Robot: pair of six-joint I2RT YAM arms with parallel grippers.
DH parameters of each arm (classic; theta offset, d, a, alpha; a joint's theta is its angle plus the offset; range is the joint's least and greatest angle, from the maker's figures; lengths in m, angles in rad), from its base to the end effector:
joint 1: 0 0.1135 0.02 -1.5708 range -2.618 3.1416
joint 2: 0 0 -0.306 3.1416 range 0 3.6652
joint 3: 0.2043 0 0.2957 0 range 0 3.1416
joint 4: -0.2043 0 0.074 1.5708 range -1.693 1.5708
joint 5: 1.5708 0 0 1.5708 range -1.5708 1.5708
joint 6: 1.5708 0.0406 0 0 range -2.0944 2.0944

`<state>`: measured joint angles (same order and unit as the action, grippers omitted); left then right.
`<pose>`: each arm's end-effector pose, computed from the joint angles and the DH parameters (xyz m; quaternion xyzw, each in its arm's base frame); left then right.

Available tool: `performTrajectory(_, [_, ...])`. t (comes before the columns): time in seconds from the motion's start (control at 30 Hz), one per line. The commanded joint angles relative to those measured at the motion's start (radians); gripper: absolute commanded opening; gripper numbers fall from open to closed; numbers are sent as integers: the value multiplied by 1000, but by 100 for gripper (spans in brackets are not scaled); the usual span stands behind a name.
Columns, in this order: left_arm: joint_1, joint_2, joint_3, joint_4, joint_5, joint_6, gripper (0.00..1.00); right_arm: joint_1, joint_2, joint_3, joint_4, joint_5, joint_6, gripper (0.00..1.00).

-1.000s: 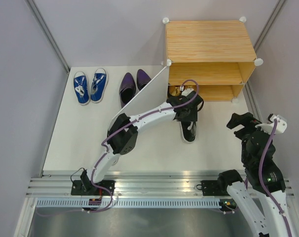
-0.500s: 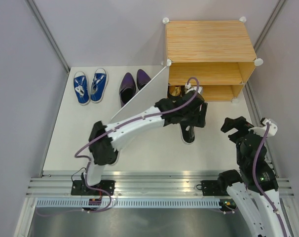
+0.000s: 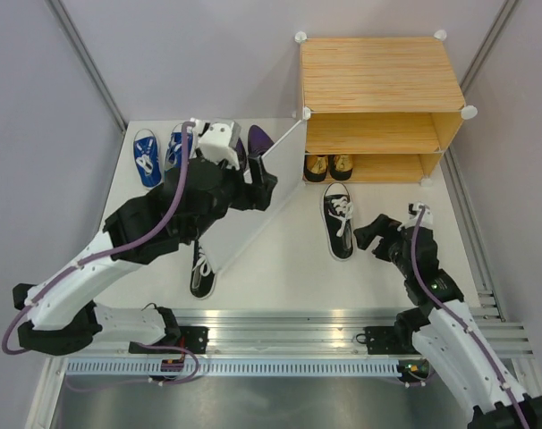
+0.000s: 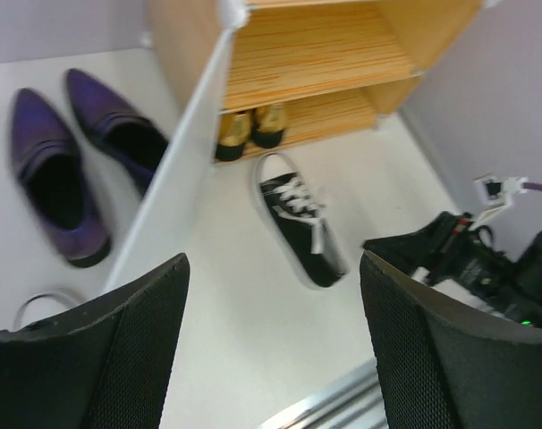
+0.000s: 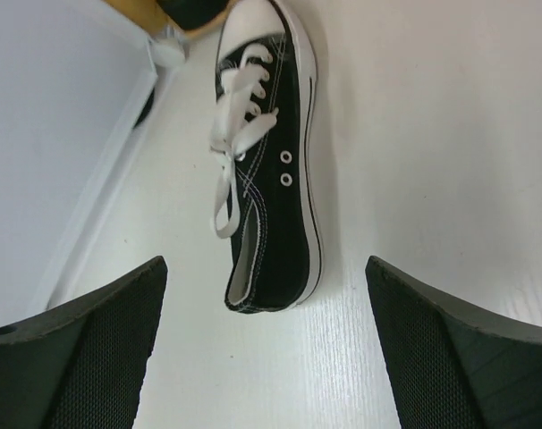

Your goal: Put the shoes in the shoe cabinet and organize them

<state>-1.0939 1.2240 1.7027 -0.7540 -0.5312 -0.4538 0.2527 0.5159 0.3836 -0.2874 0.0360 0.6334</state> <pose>0.1331 -0.2129 0.5583 0.0918 0.7802 -0.2572 0.5627 0.1489 0.0369 0.2390 0.1683 0.8218 0.2197 0.4981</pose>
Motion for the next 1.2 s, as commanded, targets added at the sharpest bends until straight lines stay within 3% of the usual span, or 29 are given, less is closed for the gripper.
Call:
performTrajectory(0.0, [14, -108, -124, -68, -254, 101, 80, 42, 87, -43, 184, -93, -3, 95])
performTrajectory(0.13, [19, -349, -291, -28, -401, 86, 82, 140, 209, -45, 231, -1, -26, 98])
performTrajectory(0.3, [19, -524, -550, 76, -518, 112, 84, 266, 360, 3, 244, 191, -95, 98])
performTrajectory(0.5, [19, -668, -652, 93, -596, 110, 84, 287, 467, 47, 273, 314, -116, 98])
performTrajectory(1.17, [17, -658, -699, 151, -544, 150, 89, 302, 838, 98, 573, 223, -204, 98])
